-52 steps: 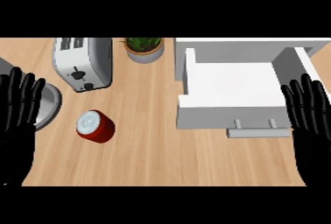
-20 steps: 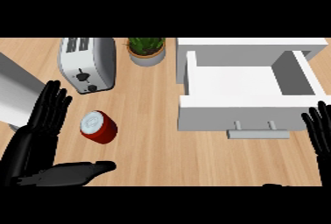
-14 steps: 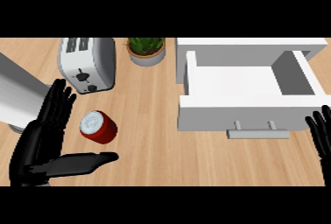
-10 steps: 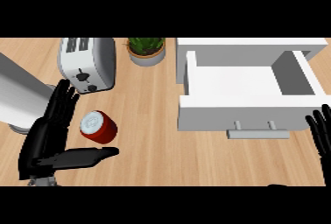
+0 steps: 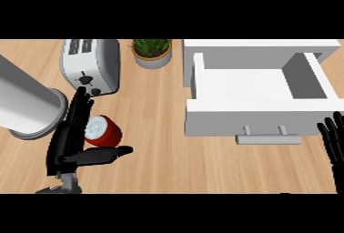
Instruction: Pick up the can, place it into the drawer and close the drawer
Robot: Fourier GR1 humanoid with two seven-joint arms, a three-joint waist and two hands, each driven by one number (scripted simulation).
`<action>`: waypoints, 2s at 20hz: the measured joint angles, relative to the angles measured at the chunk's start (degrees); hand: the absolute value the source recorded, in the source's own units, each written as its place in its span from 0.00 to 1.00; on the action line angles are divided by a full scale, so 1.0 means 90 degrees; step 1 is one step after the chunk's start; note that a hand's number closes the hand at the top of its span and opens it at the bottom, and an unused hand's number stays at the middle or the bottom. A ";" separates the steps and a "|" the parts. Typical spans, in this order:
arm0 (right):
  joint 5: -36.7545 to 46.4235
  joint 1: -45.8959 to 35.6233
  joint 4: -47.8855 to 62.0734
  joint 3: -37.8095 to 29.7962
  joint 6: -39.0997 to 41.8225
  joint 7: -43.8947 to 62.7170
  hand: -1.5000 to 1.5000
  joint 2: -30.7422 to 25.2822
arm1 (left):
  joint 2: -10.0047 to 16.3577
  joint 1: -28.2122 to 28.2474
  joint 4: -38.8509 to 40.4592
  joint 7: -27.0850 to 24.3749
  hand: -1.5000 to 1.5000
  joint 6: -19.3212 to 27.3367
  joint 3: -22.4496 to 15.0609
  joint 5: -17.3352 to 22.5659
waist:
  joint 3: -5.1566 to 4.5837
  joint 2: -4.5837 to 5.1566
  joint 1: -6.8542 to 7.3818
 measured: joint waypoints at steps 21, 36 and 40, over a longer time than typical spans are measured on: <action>0.0023 -0.0223 -0.0077 -0.0222 0.0213 0.0229 0.00 0.0103 | 0.0455 0.0200 0.1855 -0.1737 0.00 -0.0526 0.0878 0.0464 | -0.0001 -0.0002 0.0010; 0.0176 -0.0079 -0.0155 -0.0196 0.0250 0.0088 0.00 0.0258 | 0.0622 -0.0127 0.3700 -0.2936 0.00 -0.0778 0.1291 0.0676 | -0.0002 0.0000 0.0000; 0.0240 -0.0049 -0.0248 -0.0109 0.0253 0.0117 0.00 0.0334 | 0.0608 -0.0332 0.4041 -0.3035 0.00 -0.0709 0.1305 0.0686 | -0.0003 -0.0002 0.0000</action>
